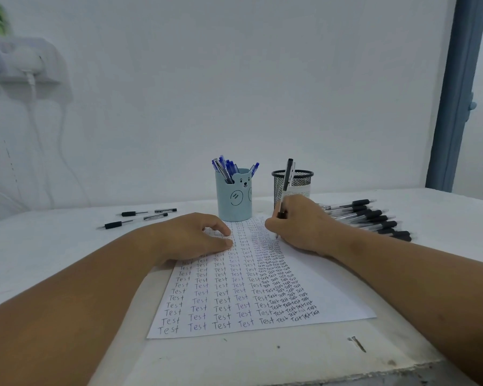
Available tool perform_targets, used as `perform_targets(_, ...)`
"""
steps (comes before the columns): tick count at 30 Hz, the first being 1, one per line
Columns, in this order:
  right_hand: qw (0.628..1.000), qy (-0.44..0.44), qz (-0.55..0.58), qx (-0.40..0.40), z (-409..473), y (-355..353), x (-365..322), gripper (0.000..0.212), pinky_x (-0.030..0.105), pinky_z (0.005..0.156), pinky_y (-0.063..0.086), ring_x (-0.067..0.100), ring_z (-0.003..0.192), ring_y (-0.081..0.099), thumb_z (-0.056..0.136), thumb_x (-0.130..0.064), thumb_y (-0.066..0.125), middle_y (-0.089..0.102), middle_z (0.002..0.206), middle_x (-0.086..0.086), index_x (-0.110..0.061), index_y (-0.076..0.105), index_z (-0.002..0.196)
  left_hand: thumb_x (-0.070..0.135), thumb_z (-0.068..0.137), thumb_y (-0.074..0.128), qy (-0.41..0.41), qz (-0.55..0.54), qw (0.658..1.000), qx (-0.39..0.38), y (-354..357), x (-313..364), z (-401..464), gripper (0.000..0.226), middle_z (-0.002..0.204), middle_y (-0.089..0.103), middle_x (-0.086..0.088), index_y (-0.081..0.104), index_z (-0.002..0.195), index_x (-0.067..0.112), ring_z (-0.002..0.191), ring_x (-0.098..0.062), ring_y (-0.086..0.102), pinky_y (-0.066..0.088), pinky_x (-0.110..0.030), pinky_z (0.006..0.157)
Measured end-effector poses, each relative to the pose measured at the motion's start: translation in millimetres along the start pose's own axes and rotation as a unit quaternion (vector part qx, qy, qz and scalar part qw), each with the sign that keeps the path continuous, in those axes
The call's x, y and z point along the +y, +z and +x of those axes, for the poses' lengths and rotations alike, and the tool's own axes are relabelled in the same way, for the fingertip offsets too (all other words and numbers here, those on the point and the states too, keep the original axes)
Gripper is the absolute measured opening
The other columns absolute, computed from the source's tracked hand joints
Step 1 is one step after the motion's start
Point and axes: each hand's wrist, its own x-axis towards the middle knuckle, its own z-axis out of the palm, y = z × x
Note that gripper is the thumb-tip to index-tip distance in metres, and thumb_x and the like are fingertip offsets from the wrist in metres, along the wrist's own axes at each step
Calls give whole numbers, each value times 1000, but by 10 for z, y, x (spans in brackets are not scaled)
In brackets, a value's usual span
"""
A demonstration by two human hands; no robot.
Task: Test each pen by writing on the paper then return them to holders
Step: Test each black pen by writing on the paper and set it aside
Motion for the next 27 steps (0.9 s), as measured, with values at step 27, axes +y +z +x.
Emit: perform_targets(27, 998, -16, 46, 48, 3, 10, 0, 22, 26, 55, 37, 15, 60, 48, 88, -22, 61, 59, 68, 2, -4, 57, 76, 53, 88, 68, -4, 2, 1000, -1, -2, 0, -8, 33, 145, 45, 6, 63, 120, 44, 131, -14, 45, 32, -32, 111)
